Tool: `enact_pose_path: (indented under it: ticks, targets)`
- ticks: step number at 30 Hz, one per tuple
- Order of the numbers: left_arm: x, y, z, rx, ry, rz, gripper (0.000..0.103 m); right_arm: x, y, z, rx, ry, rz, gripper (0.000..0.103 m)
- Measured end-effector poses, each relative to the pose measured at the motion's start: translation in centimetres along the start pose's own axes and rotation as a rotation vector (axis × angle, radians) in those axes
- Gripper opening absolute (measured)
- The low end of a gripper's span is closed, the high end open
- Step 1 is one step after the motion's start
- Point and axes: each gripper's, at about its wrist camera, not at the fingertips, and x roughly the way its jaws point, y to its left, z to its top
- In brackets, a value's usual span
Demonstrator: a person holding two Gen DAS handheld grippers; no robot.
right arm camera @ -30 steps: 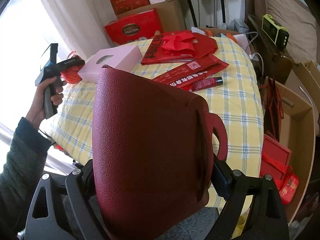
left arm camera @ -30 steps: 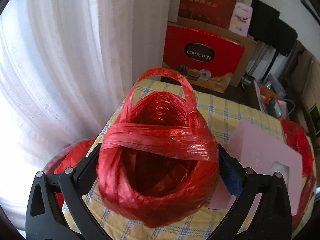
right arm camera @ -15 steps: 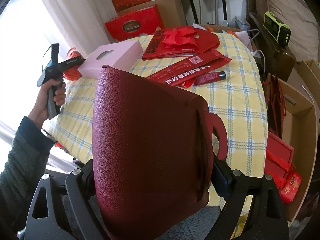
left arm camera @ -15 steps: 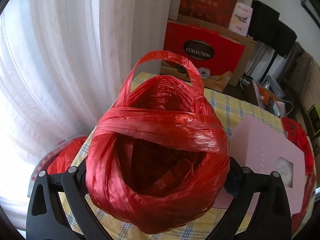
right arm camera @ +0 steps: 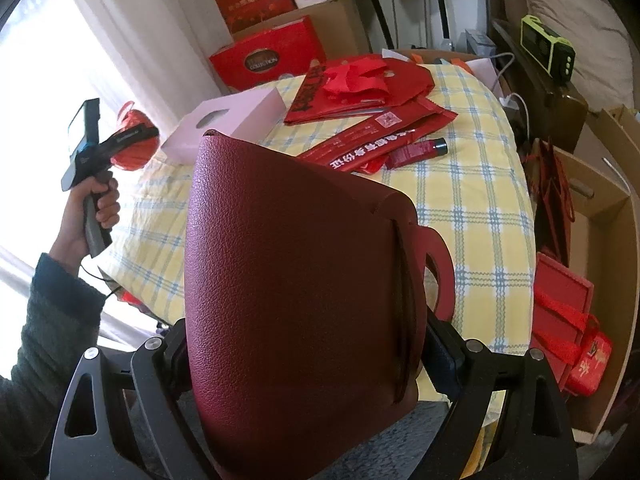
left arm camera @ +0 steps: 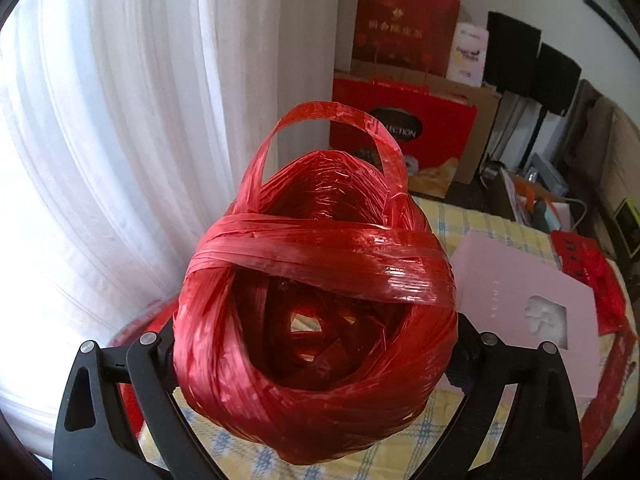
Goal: Organize objects
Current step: 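Lift the raffia ball with the left gripper while right holds the leather bag, then carry the raffia ball and leather bag toward the cardboard box with both grippers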
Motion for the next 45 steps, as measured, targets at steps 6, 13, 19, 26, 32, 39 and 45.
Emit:
enact_pose_path:
  ticks: [6,13,19,26,32,39,45]
  targets:
    - [-2.6,-0.1,-0.1,0.031,-0.02,0.024,0.096,-0.6,0.2,-0.3,0.0,-0.019,-0.004,0.091]
    - [-7.6,-0.8,-1.7,0.045,-0.039,-0.01,0.096,-2.1,0.5,-1.7,-0.035,-0.032,-0.008,0.091]
    - [-12.3,-1.2,-2.8,0.034,-0.061,-0.075,0.096,-3.7,1.3,-3.6,-0.111,-0.047,-0.045,0.091]
    - [-15.8,-1.3,-4.7,-0.035,-0.052,-0.133,0.096,-5.2,1.5,-6.4,-0.167,-0.124,-0.088,0.091]
    - [-17.6,-2.6,-4.7,-0.041,-0.058,-0.122,0.096,-4.7,0.0,-7.0,-0.154,-0.167,-0.099,0.091]
    - [-19.2,-5.0,-5.4,-0.054,-0.075,-0.12,0.096,-7.0,-1.6,-6.9,-0.099,-0.24,-0.088,0.091]
    - [-20.3,-7.8,-6.1,-0.044,-0.1,-0.128,0.096,-6.7,-3.5,-8.6,-0.065,-0.278,-0.108,0.091]
